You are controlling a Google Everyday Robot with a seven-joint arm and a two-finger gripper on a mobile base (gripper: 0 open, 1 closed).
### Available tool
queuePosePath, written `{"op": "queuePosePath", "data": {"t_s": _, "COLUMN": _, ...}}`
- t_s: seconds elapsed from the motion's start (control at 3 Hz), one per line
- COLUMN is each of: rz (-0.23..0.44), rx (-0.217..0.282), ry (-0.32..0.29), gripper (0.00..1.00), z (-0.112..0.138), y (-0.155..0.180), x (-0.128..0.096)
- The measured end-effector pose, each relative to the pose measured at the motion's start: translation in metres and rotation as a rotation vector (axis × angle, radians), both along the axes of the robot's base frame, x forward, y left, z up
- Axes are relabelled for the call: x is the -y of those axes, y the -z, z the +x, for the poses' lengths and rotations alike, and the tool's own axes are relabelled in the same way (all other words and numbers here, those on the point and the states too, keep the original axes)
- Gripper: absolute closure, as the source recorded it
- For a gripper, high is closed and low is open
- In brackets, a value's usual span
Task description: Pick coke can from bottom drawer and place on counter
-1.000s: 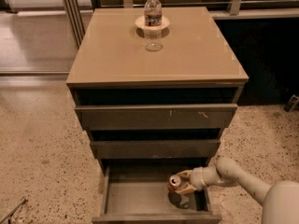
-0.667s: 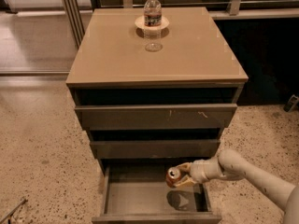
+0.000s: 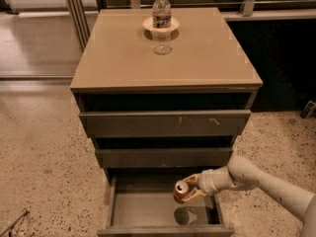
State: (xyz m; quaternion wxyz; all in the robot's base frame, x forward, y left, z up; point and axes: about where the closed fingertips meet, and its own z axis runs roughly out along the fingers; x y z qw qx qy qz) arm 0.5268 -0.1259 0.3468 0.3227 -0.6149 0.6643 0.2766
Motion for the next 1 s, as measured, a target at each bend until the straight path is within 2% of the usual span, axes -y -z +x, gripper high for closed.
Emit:
{"op": "queuePosePath", "data": {"t_s": 0.33, "rz": -0.004, "rx": -0.001, "ry": 0.022, "gripper": 1.00, "z": -0.008, "y": -0.025, "x": 0.001}}
{"op": "queuePosePath", "data": {"t_s": 0.67, "rz": 0.013, "rx": 0.028, "ry": 0.094, "gripper": 1.00, "z": -0.020, "y": -0.084, "x": 0.007}}
{"op": "queuePosePath", "data": {"t_s": 1.0, "rz": 0.034, "rx": 0.069, "ry": 0.160, "gripper": 1.00, "z": -0.043, "y": -0.171, "x": 0.009}}
